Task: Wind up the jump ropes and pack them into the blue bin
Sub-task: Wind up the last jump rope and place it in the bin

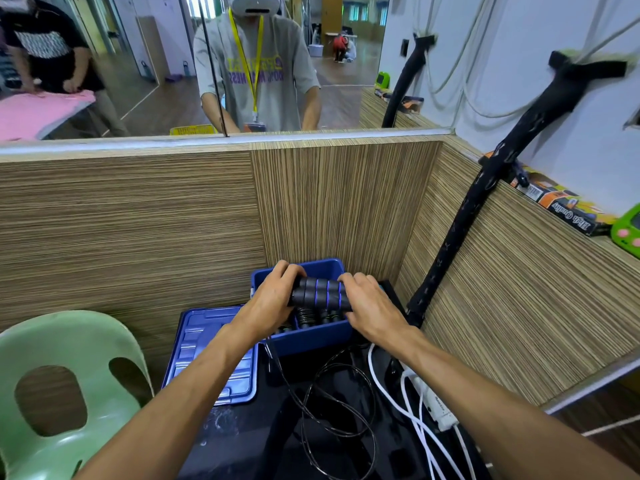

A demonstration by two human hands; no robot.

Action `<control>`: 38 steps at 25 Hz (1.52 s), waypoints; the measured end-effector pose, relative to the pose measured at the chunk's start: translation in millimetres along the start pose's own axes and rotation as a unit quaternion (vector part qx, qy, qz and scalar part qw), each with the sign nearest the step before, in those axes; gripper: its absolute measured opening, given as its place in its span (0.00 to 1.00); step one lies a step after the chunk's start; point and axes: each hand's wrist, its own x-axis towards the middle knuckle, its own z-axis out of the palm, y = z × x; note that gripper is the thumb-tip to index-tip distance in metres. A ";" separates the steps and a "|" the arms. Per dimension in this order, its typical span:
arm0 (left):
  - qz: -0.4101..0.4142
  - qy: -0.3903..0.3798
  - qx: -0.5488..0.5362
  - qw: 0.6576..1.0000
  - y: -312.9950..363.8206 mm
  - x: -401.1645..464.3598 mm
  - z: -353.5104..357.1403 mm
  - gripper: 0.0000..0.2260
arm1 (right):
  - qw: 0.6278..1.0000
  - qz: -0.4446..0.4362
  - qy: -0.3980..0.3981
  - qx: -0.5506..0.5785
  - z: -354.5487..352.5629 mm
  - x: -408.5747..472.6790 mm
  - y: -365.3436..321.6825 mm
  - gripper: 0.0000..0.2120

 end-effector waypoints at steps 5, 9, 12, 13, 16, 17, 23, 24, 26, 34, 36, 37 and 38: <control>-0.090 0.104 -0.085 0.987 -7.4 -2.0 4.3 0.21 | 1.000 0.005 0.024 0.003 -6.9 4.7 -1.2 0.20; -0.222 0.166 -0.213 0.937 -16.0 -14.4 16.8 0.06 | 0.995 0.033 0.085 0.045 -22.0 18.9 -3.9 0.15; -0.238 0.204 -0.300 0.901 2.2 -19.4 35.2 0.07 | 0.994 0.021 0.089 0.066 -29.2 31.3 -15.2 0.14; -0.245 0.216 -0.335 0.884 12.5 -18.5 41.3 0.06 | 0.992 0.028 0.091 0.083 -30.3 34.9 -20.6 0.14; -0.246 0.246 -0.403 0.847 41.7 -19.9 59.1 0.06 | 0.977 0.079 0.109 0.166 -40.4 44.9 -33.1 0.16; -0.242 0.255 -0.390 0.851 48.5 -23.8 65.6 0.07 | 0.971 0.091 0.116 0.191 -47.2 47.5 -34.9 0.17; -0.164 0.102 -0.179 0.965 68.2 -18.3 65.8 0.09 | 0.978 0.059 0.044 0.196 -60.7 49.2 -42.3 0.26; -0.156 0.076 -0.145 0.974 69.3 -13.2 60.7 0.10 | 0.977 0.057 0.032 0.202 -58.5 48.8 -43.5 0.28; -0.133 0.050 -0.087 0.986 67.7 -5.1 52.7 0.12 | 0.977 0.058 0.022 0.203 -56.9 48.2 -42.1 0.30; -0.022 -0.059 -0.138 0.989 14.5 4.9 21.2 0.11 | 0.984 0.025 -0.014 0.178 -64.3 33.1 -25.8 0.07; -0.029 -0.108 -0.161 0.981 -12.1 10.2 5.9 0.18 | 0.984 -0.035 -0.069 0.161 -65.3 20.8 -26.8 0.07; -0.029 -0.131 -0.173 0.976 -24.0 14.2 0.0 0.17 | 0.985 -0.068 -0.086 0.130 -63.3 14.7 -28.5 0.10; -0.042 -0.169 -0.167 0.970 -30.0 17.3 -9.0 0.10 | 0.986 -0.098 -0.095 0.097 -59.0 8.3 -30.5 0.13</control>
